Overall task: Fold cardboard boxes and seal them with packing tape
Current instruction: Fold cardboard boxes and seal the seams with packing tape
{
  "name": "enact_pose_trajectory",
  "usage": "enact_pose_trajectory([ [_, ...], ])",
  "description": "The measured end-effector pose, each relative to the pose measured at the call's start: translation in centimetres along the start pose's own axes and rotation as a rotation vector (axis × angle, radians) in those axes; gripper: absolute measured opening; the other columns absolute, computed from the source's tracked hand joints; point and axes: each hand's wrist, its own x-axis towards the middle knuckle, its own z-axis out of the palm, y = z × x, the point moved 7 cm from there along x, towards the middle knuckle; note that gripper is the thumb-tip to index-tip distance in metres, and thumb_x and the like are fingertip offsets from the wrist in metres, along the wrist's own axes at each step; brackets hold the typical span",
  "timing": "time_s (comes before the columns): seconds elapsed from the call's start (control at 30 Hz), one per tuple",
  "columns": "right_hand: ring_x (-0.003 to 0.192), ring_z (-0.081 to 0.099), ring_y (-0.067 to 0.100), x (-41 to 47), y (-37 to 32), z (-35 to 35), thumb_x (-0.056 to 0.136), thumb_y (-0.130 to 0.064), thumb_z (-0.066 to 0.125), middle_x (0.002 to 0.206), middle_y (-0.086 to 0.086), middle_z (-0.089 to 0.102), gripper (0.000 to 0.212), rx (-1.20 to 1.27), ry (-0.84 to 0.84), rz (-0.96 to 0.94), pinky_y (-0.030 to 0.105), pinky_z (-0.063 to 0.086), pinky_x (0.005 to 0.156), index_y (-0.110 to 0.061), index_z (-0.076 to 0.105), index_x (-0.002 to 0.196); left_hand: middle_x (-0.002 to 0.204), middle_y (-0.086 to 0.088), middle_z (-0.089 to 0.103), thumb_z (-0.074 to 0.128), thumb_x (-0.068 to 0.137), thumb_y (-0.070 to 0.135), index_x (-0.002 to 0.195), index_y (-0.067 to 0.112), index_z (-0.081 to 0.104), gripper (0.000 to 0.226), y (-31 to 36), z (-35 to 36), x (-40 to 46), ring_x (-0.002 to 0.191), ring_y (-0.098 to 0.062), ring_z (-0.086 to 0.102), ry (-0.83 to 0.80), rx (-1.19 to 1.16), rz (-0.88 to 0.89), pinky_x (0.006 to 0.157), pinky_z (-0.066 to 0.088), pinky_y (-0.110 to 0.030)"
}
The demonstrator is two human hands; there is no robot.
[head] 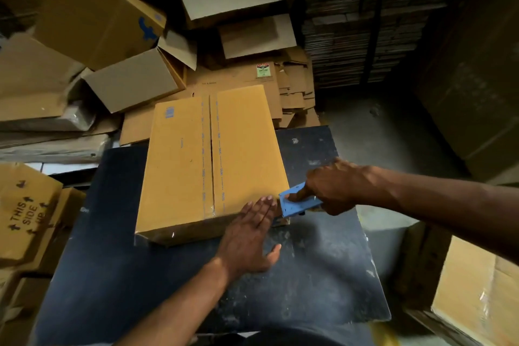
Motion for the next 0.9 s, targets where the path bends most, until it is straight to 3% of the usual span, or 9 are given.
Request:
enact_pose_trajectory([
  [0.1, 0.127, 0.054, 0.022, -2.1, 1.9, -0.1, 0.100, -0.035, 0.060, 0.141, -0.001, 0.053, 0.070, -0.004, -0.042, 0.055, 0.044, 0.042, 0.102, -0.054, 0.023, 0.156, 0.171, -0.010, 0.016, 0.050, 0.087, 0.066, 0.163, 0.006, 0.023, 0.100, 0.0, -0.1, 0.2, 0.158, -0.022, 0.016, -0.006, 0.020, -0.013, 0.128, 0.019, -0.041],
  [0.17, 0.130, 0.052, 0.022, -3.9, 3.8, 0.6, 0.100, -0.038, 0.060, 0.144, -0.003, 0.051, 0.069, 0.020, -0.104, 0.108, 0.047, 0.037, 0.106, -0.055, 0.023, 0.156, 0.172, -0.006, -0.004, 0.042, 0.090, 0.068, 0.165, 0.009, 0.008, 0.101, 0.1, -0.3, 0.2, 0.160, -0.020, -0.001, -0.036, 0.050, -0.011, 0.129, 0.001, -0.036],
  [0.23, 0.130, 0.051, 0.022, -5.3, 5.3, 1.7, 0.101, -0.039, 0.061, 0.143, -0.004, 0.050, 0.069, 0.015, -0.159, 0.146, 0.047, 0.036, 0.105, -0.057, 0.022, 0.155, 0.169, -0.002, -0.020, 0.033, 0.092, 0.070, 0.164, 0.013, -0.007, 0.100, 0.3, -0.3, 0.2, 0.157, -0.017, -0.017, -0.090, 0.058, -0.019, 0.129, -0.007, -0.036],
  [0.33, 0.127, 0.052, 0.021, -5.4, 5.9, 3.1, 0.101, -0.040, 0.061, 0.142, -0.003, 0.051, 0.068, 0.024, -0.160, 0.134, 0.046, 0.036, 0.102, -0.056, 0.022, 0.155, 0.171, -0.001, -0.009, 0.033, 0.090, 0.073, 0.165, 0.015, 0.001, 0.100, 0.4, -0.9, 0.3, 0.159, -0.015, -0.007, -0.048, 0.020, -0.047, 0.130, 0.007, -0.040],
  [0.5, 0.124, 0.058, 0.025, -1.7, 4.9, 5.7, 0.098, -0.038, 0.061, 0.139, -0.003, 0.059, 0.062, 0.053, -0.126, 0.083, 0.047, 0.043, 0.102, -0.054, 0.035, 0.153, 0.171, 0.002, -0.007, 0.024, 0.090, 0.079, 0.166, 0.019, -0.001, 0.100, 0.6, -2.3, 1.2, 0.159, -0.011, 0.002, -0.137, 0.100, -0.052, 0.128, 0.000, -0.029],
  [0.63, 0.118, 0.062, 0.025, 0.6, 3.8, 6.7, 0.098, -0.039, 0.062, 0.135, -0.005, 0.064, 0.056, 0.170, -0.102, 0.042, 0.035, 0.043, 0.093, -0.051, 0.044, 0.150, 0.164, 0.004, 0.039, 0.032, 0.088, 0.074, 0.159, 0.024, 0.038, 0.087, 0.9, -4.6, 3.1, 0.146, -0.011, 0.043, -0.066, 0.143, -0.017, 0.120, 0.036, -0.033],
  [0.73, 0.121, 0.061, 0.025, 1.5, 3.7, 6.7, 0.096, -0.046, 0.063, 0.135, -0.011, 0.064, 0.051, 0.220, -0.064, 0.056, 0.043, 0.041, 0.100, -0.054, 0.049, 0.145, 0.135, 0.007, 0.063, 0.042, 0.087, 0.071, 0.144, 0.028, 0.057, 0.073, 1.1, -5.3, 4.6, 0.118, -0.017, 0.063, -0.019, 0.185, 0.061, 0.098, 0.053, -0.037],
  [0.9, 0.120, 0.064, 0.021, 2.2, 3.8, 7.2, 0.093, -0.045, 0.067, 0.130, -0.017, 0.067, 0.048, 0.315, -0.040, 0.084, 0.042, 0.047, 0.100, -0.053, 0.055, 0.138, 0.120, -0.001, 0.053, 0.053, 0.085, 0.075, 0.137, 0.030, 0.060, 0.069, 1.4, -5.0, 7.2, 0.106, -0.023, 0.055, -0.047, 0.229, 0.254, 0.083, 0.053, -0.039],
])
